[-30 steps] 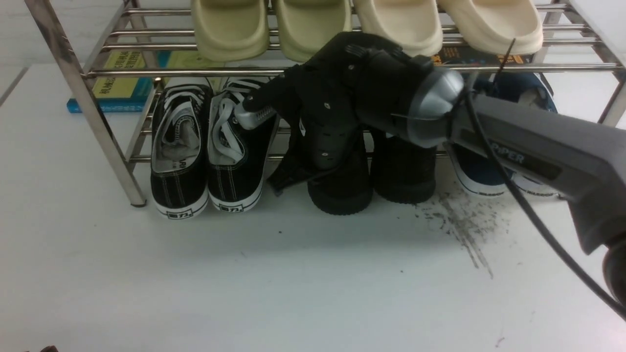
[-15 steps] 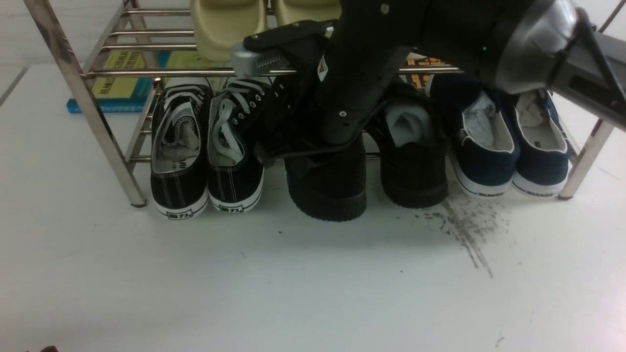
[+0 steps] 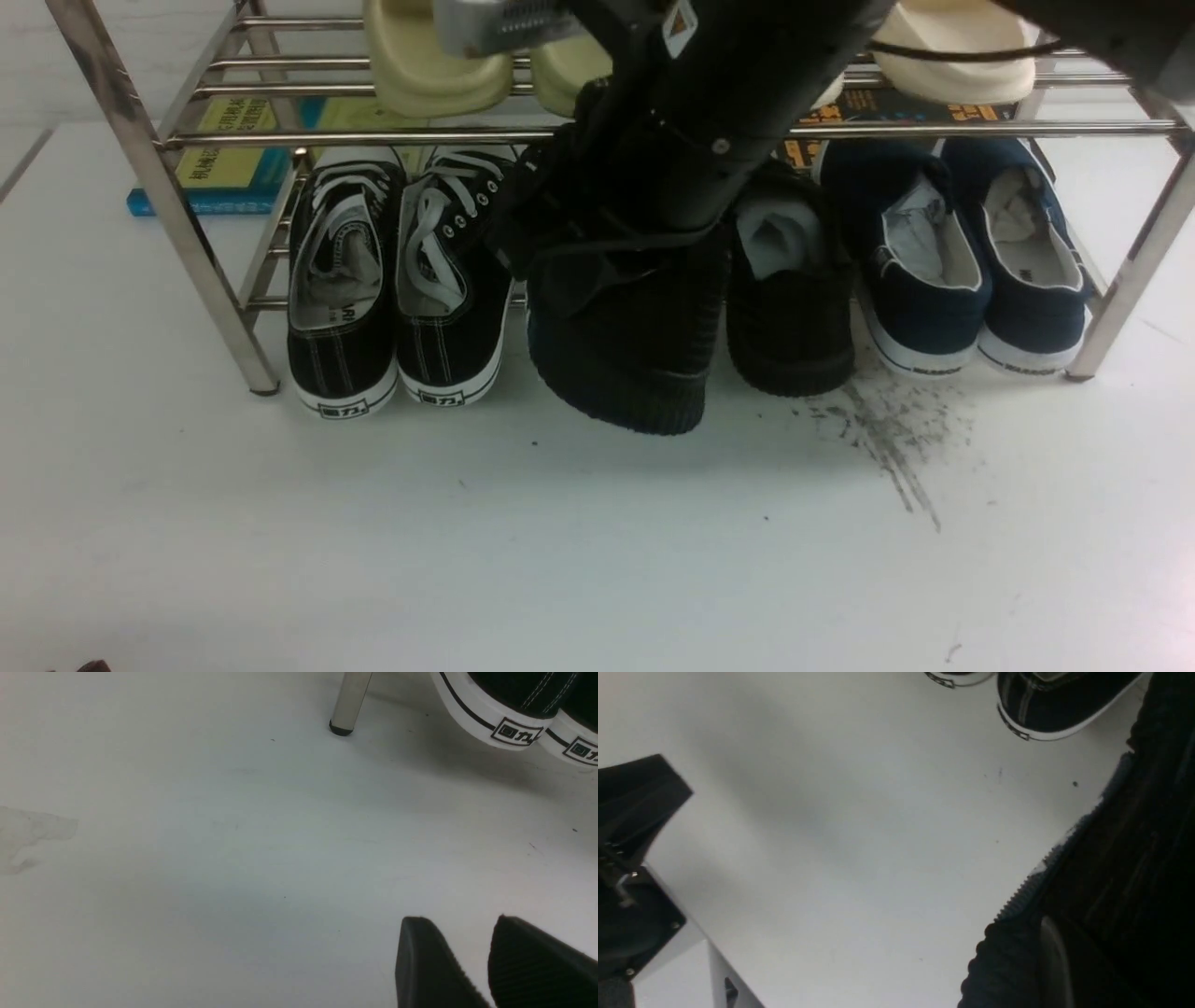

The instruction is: Take the shoes off the shelf with your hand on the white table.

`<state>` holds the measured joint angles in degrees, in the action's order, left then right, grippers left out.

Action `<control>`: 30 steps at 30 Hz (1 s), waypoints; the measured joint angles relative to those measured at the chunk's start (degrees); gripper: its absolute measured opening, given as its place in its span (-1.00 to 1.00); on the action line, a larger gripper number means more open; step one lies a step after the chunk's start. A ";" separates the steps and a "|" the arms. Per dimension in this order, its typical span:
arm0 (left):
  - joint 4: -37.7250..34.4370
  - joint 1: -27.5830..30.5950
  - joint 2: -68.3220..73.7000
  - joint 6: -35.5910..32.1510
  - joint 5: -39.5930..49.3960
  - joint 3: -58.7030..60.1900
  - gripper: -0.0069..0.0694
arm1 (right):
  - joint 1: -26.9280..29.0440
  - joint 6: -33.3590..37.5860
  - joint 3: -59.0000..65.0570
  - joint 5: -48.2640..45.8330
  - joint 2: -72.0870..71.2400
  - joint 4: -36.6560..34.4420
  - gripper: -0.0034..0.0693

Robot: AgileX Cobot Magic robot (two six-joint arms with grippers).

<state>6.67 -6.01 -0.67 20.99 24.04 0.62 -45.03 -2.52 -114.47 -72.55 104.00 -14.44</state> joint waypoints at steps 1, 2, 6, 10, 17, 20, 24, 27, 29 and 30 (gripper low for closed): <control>0.00 0.00 0.00 0.00 0.00 0.00 -0.19 | -1.26 -0.38 0.61 0.00 -1.89 0.00 -0.86; 0.00 0.00 0.00 0.00 0.00 0.00 -0.19 | -2.06 -0.71 1.18 0.00 -2.92 0.06 -0.86; 0.00 0.00 0.00 0.00 0.00 0.00 -0.19 | -5.80 -1.51 5.82 0.20 -7.56 1.01 -0.86; 0.00 0.00 0.00 0.00 0.00 0.00 -0.19 | -10.61 -4.77 14.31 0.26 -12.04 1.16 -0.86; 0.00 0.00 0.00 0.00 0.00 0.00 -0.19 | -18.02 -13.97 27.95 2.04 -12.91 4.38 -0.86; 0.00 0.00 0.00 0.00 0.00 0.00 -0.19 | -19.37 -19.56 33.59 8.16 -12.91 7.39 -0.86; 0.00 0.00 0.00 0.00 0.00 0.00 -0.19 | -19.44 -25.04 38.52 15.08 -12.49 11.37 -0.86; 0.00 0.00 0.00 0.00 0.00 0.00 -0.19 | -19.44 -31.49 42.09 22.17 -10.41 18.07 -0.86; 0.00 0.00 0.00 0.00 0.00 0.00 -0.19 | -19.44 -34.83 42.89 24.47 -8.40 21.32 -0.86; 0.00 0.00 0.00 0.00 0.00 0.00 -0.19 | -19.44 -36.10 43.02 25.58 -7.34 23.07 -0.86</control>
<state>6.67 -6.01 -0.67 20.99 24.04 0.62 -64.47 -38.63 -71.45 -46.97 96.66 8.63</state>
